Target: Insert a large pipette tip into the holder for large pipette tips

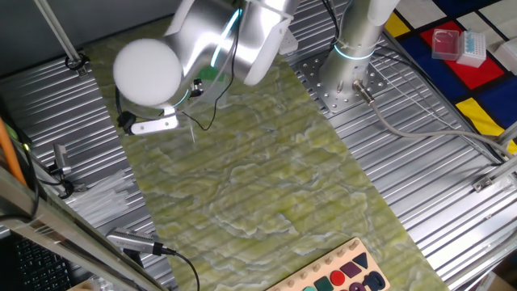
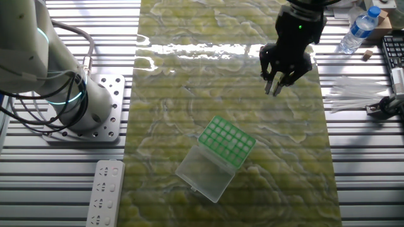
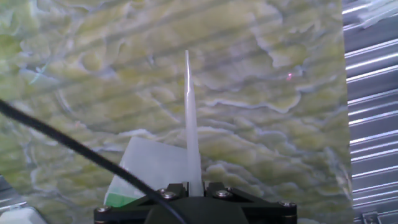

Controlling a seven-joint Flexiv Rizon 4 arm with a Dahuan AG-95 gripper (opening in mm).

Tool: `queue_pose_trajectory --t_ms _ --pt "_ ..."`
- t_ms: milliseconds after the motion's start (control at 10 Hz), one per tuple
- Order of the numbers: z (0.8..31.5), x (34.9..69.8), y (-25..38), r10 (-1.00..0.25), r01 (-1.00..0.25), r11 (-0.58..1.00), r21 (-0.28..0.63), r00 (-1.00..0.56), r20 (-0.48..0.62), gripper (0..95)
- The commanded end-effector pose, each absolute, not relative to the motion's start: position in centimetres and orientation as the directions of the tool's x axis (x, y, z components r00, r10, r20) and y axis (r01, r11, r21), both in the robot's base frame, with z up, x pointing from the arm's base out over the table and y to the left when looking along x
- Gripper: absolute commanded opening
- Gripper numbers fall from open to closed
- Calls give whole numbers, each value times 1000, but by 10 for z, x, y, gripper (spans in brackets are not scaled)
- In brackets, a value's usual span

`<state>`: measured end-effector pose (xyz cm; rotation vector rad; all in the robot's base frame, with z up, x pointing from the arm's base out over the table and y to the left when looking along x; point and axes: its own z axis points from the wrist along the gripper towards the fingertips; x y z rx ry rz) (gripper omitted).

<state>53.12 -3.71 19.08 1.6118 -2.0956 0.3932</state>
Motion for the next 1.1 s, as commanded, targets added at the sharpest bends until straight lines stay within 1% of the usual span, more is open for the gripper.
queue_pose_trajectory --t_ms 100,500,800,1100 --pt "203 521 -62 -819 -975 164 151 -50 572 0" --pt "215 496 -96 -818 -975 161 154 -45 573 0" --pt "223 478 -116 -785 -972 180 148 -51 618 0" --pt "230 472 -123 -760 -971 179 161 -33 649 0"
